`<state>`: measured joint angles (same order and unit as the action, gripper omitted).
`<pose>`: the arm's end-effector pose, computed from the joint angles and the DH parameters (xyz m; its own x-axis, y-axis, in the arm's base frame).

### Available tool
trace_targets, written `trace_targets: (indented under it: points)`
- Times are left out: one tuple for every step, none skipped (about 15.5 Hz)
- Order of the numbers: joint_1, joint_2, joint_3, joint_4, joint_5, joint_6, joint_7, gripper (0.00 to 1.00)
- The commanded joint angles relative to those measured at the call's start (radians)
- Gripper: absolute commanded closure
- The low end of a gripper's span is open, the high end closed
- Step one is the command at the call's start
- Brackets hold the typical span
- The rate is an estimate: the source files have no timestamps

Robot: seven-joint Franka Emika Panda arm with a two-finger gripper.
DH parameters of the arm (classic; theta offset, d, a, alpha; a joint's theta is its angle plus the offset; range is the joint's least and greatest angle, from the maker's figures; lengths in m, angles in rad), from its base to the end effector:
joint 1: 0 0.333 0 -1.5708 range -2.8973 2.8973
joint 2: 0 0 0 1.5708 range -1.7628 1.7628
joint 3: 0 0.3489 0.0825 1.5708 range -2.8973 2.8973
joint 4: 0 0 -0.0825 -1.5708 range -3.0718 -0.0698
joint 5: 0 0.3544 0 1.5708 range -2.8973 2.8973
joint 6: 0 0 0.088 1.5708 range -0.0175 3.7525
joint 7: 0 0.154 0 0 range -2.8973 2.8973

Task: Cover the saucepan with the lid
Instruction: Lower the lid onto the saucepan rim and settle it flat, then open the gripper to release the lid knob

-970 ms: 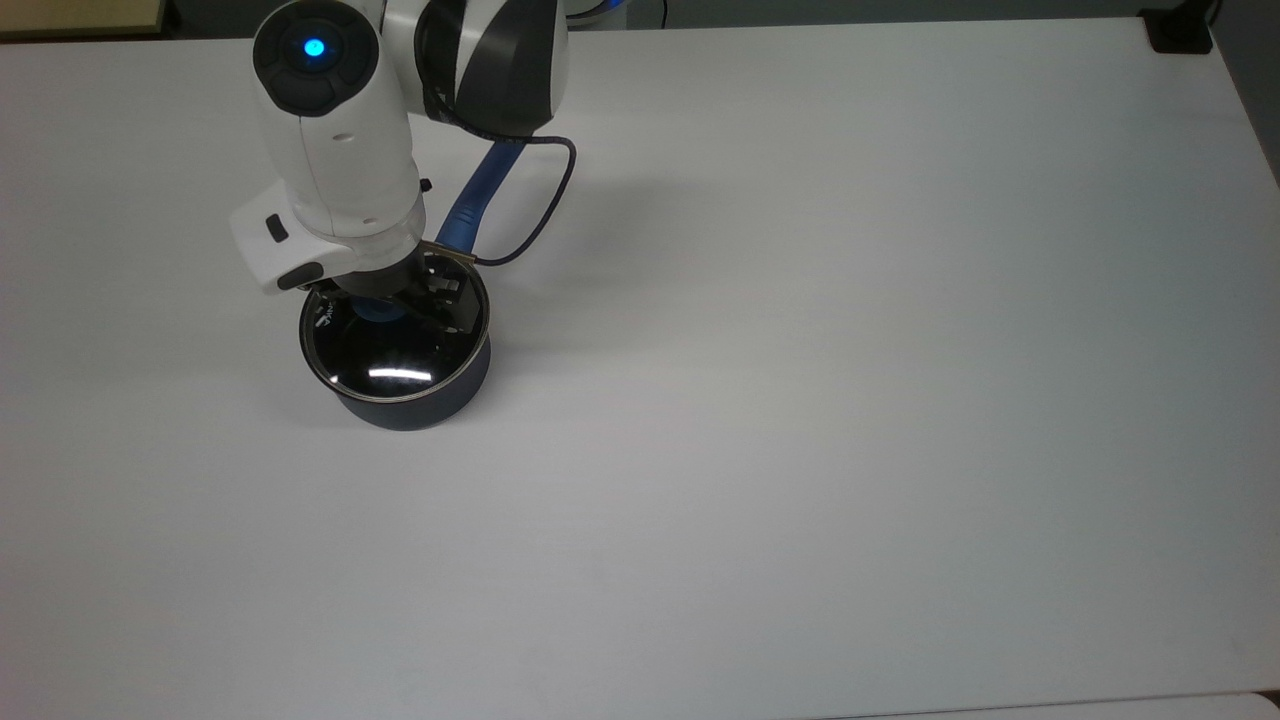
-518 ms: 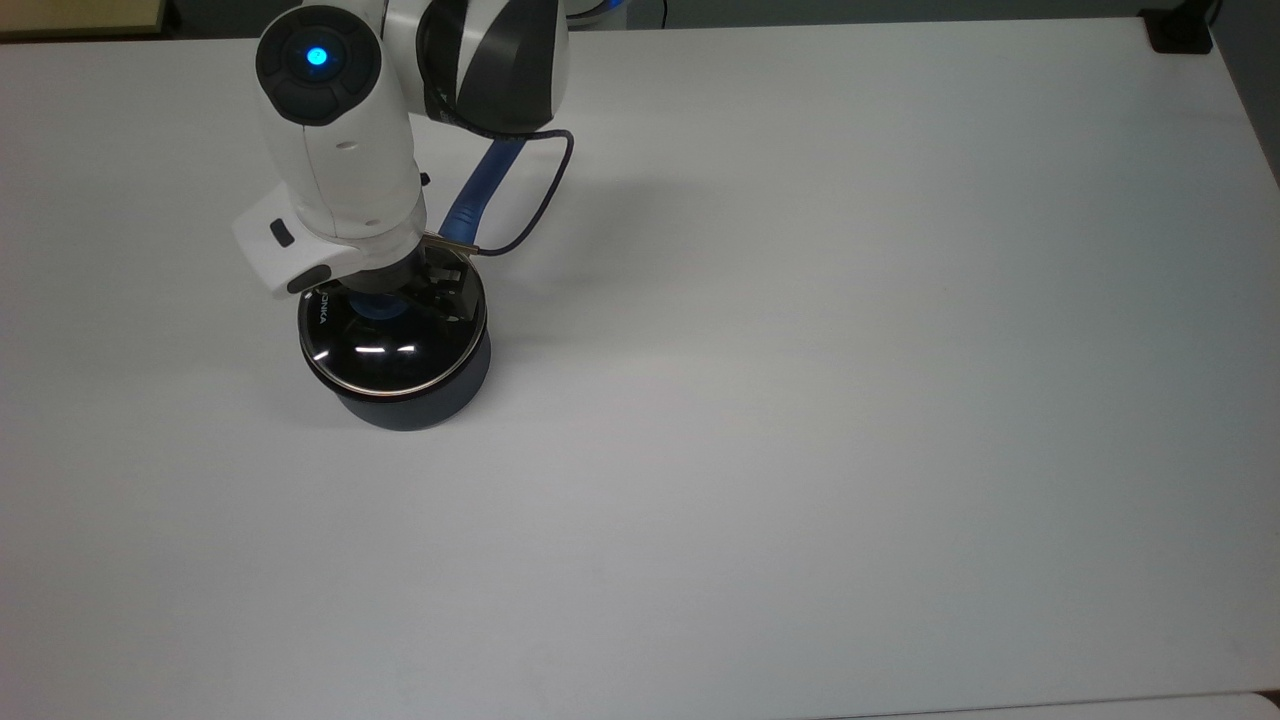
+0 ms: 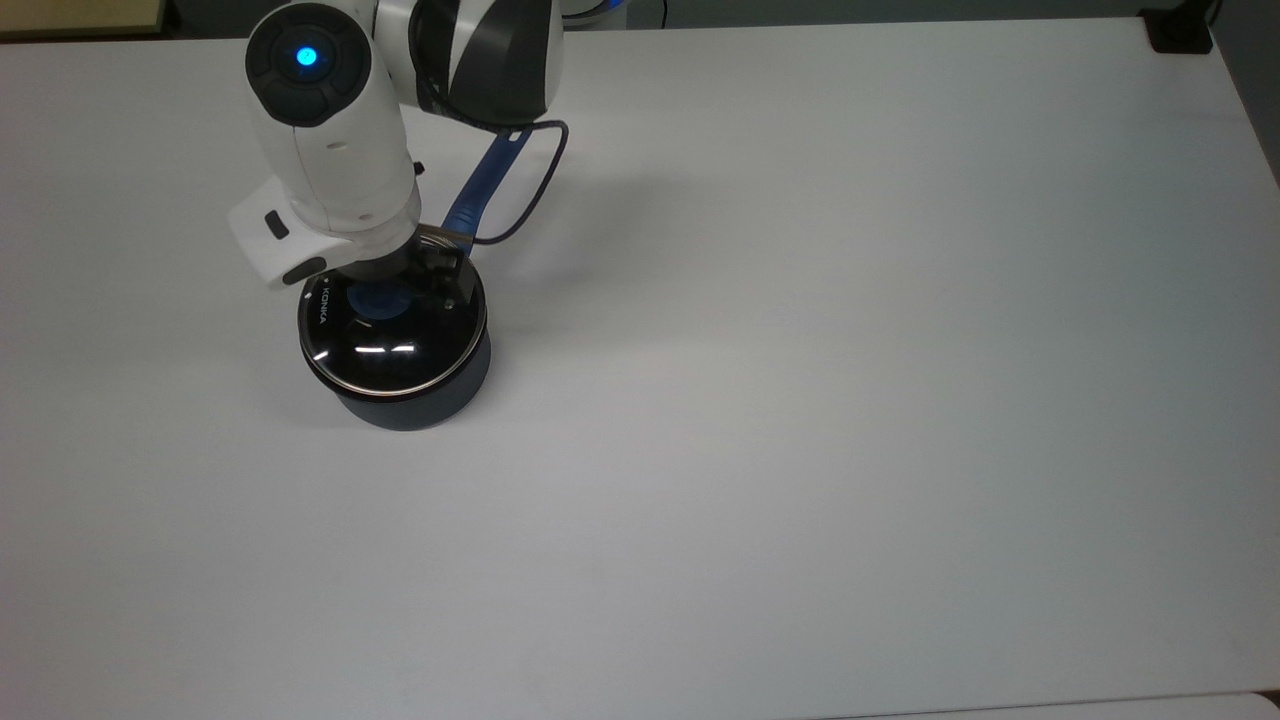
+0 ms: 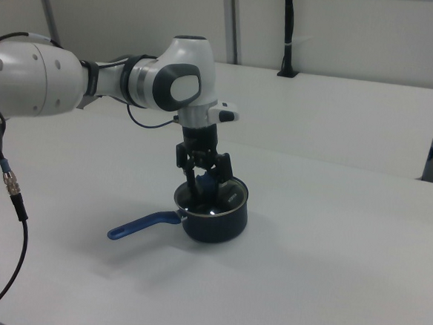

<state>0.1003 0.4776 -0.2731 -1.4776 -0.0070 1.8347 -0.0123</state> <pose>0.6553 -0.0878 0.3948 0.9843 -0.1412 -0.1061 -0.1272 -0.9834 0.1291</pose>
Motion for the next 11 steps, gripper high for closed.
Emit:
trace_targets:
  points:
    - [0.013, -0.053, -0.012, -0.024, 0.004, -0.074, -0.043, 0.0]
    - [0.013, -0.056, -0.012, -0.024, 0.011, -0.075, -0.043, 0.0]
    - [0.012, -0.06, -0.012, -0.024, 0.012, -0.086, -0.046, 0.0]
    - [0.012, -0.06, -0.012, -0.027, 0.012, -0.103, -0.055, 0.0]
    - [0.013, -0.062, -0.012, -0.039, 0.012, -0.121, -0.069, 0.0]
    - [0.016, -0.062, -0.012, -0.056, 0.012, -0.129, -0.08, 0.0]
    - [0.016, -0.062, -0.009, -0.075, 0.01, -0.129, -0.083, 0.0]
    - [0.018, -0.062, -0.006, -0.088, 0.009, -0.127, -0.083, 0.0]
    - [0.018, -0.06, -0.006, -0.093, 0.005, -0.126, -0.084, 0.0]
    - [0.018, -0.06, -0.006, -0.099, 0.002, -0.127, -0.092, 0.0]
    - [0.018, -0.06, -0.006, -0.111, 0.002, -0.126, -0.109, 0.0]
